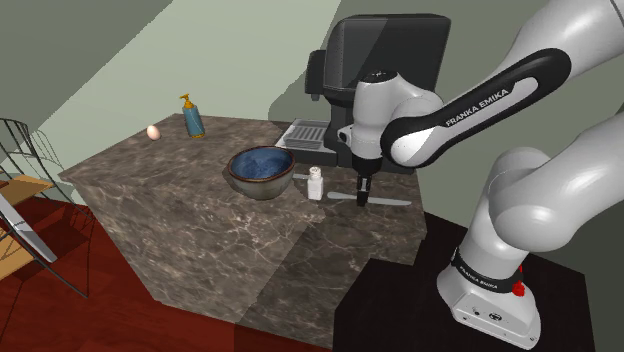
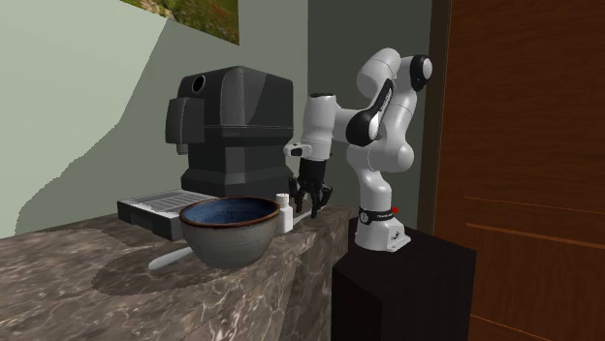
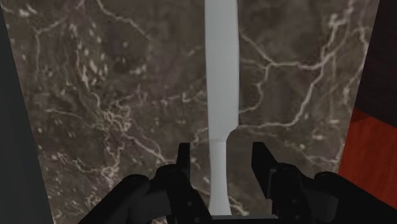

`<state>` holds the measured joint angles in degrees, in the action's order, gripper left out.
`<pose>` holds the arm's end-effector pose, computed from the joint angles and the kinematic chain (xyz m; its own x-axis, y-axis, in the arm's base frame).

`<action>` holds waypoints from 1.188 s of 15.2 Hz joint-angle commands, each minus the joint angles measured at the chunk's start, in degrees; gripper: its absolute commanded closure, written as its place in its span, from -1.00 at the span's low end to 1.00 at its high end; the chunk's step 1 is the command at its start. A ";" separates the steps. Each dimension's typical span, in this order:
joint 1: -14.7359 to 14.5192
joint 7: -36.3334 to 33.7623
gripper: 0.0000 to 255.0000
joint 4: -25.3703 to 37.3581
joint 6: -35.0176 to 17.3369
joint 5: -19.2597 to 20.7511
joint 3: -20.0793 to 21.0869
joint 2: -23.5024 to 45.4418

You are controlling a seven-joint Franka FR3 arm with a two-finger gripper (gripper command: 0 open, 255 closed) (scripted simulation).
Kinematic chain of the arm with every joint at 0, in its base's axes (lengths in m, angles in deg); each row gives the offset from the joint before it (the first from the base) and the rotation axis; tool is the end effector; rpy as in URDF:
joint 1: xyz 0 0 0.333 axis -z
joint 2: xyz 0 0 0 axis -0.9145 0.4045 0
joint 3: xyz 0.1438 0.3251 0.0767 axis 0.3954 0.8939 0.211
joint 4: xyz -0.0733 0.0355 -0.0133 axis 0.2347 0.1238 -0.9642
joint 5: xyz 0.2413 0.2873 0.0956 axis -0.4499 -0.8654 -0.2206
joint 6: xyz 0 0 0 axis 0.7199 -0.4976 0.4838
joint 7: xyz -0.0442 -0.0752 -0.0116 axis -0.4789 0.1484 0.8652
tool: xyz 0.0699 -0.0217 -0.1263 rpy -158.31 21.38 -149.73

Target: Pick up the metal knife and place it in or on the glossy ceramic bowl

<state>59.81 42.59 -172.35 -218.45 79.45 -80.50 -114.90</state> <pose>0.2784 0.0231 0.3417 0.9083 0.4181 0.0115 0.4125 -0.9000 0.1412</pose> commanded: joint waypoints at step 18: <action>-0.75 1.98 1.00 6.21 13.56 -1.47 -0.20 -7.18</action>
<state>59.10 44.46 -166.81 -205.71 78.07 -80.70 -121.96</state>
